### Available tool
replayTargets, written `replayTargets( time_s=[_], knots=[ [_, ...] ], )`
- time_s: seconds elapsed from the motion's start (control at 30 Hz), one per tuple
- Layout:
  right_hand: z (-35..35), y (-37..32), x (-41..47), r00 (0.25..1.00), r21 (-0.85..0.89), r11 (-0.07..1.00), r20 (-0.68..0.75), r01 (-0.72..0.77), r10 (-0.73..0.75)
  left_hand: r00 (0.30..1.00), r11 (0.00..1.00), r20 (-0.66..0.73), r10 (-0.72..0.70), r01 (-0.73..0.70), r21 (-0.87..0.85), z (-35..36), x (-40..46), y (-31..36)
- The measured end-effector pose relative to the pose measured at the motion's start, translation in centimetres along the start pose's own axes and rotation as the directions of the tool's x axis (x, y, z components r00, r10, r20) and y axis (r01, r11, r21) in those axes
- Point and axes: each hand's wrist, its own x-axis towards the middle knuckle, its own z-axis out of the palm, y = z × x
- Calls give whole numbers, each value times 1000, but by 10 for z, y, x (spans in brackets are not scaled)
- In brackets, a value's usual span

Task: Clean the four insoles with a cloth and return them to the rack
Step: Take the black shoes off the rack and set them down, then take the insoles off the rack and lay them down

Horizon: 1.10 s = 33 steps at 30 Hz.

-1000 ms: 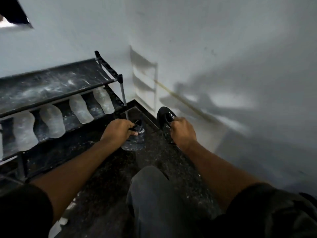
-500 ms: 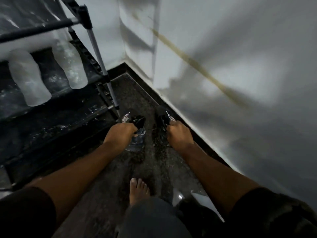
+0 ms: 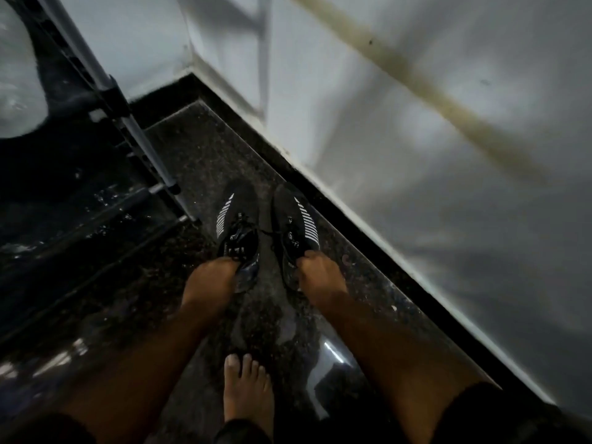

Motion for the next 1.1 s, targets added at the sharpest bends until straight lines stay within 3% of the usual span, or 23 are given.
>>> replayTargets(
  time_s=[0.13,0.27,0.43,0.8,0.97,1.1],
  knots=[
    [19,4,2,998,12,998,16,-54,54,996,995,-3,-93,93,34,9,-2,6],
    [23,-1,-1,982,-7,993,-153,-114,112,983,988,-99,-154,157,18,3,-5,20],
    [15,-2,2,983,73,985,-77,-158,164,967,983,-180,-179,170,-67,-11,-20,17],
    [-85,-103,-5,978,-58,994,-179,94,-103,890,929,-279,-361,319,-186,-124,-120,-39],
    [-134,-175,-34,931,-111,965,-258,236,-257,814,888,-358,-458,398,-229,-193,-206,-64],
    [-166,-231,-61,849,-192,909,-326,371,-416,770,860,-384,-509,434,-270,-228,-274,-79]
  ],
)
